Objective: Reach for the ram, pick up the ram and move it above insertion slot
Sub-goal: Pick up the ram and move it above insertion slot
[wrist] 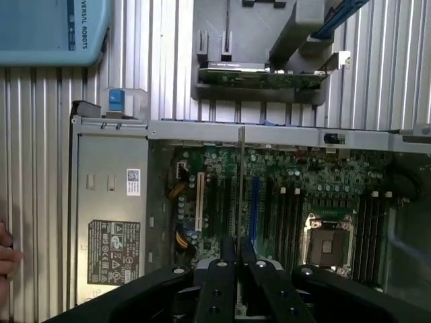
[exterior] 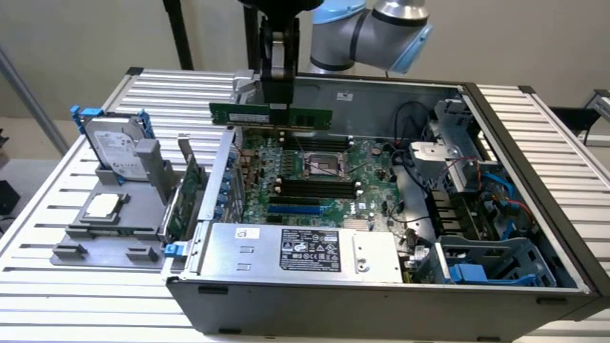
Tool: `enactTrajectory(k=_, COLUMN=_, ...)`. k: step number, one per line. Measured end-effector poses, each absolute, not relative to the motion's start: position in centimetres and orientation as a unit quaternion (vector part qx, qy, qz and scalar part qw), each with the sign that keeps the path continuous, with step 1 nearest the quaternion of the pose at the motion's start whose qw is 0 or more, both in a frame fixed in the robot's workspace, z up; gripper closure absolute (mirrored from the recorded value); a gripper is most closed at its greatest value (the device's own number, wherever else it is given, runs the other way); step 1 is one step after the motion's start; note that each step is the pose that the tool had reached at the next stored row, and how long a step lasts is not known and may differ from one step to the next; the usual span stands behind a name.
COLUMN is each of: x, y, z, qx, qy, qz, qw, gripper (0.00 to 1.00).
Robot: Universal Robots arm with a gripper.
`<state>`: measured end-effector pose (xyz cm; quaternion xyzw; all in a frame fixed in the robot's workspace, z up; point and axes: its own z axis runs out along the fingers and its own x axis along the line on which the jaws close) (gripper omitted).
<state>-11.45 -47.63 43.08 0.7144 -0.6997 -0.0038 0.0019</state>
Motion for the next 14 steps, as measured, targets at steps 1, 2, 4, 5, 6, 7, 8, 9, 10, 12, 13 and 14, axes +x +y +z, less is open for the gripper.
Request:
enactTrajectory(k=1, x=-11.1, y=-47.5, z=42.9, qx=0.714, qy=-0.7, qz=-0.004, qw=0.002, gripper=0.86)
enactTrajectory(k=2, x=-10.8, y=-47.4, z=42.8, qx=0.714, qy=-0.7, qz=-0.004, qw=0.002, gripper=0.86)
enactTrajectory(k=4, x=-10.1, y=-47.1, z=42.5, qx=0.714, qy=-0.7, qz=-0.004, qw=0.002, gripper=0.86)
enactTrajectory(k=5, x=-9.8, y=-47.0, z=42.3, qx=0.714, qy=-0.7, qz=-0.004, qw=0.002, gripper=0.86)
enactTrajectory(k=6, x=-9.5, y=-46.8, z=42.1, qx=0.714, qy=-0.7, qz=-0.004, qw=0.002, gripper=0.86)
enactTrajectory(k=7, x=-9.2, y=-46.6, z=41.9, qx=0.714, qy=-0.7, qz=-0.004, qw=0.002, gripper=0.86)
enactTrajectory(k=8, x=-8.9, y=-46.5, z=41.7, qx=0.714, qy=-0.7, qz=-0.004, qw=0.002, gripper=0.86)
enactTrajectory(k=9, x=-8.6, y=-46.3, z=41.5, qx=0.714, qy=-0.7, qz=-0.004, qw=0.002, gripper=0.86)
enactTrajectory(k=10, x=-8.4, y=-46.1, z=41.4, qx=0.714, qy=-0.7, qz=-0.004, qw=0.002, gripper=0.86)
enactTrajectory(k=12, x=-7.9, y=-45.6, z=41.0, qx=0.714, qy=-0.7, qz=-0.004, qw=0.002, gripper=0.86)
enactTrajectory(k=13, x=-7.7, y=-45.4, z=40.9, qx=0.714, qy=-0.7, qz=-0.004, qw=0.002, gripper=0.86)
enactTrajectory(k=14, x=-7.5, y=-45.2, z=40.7, qx=0.714, qy=-0.7, qz=-0.004, qw=0.002, gripper=0.86)
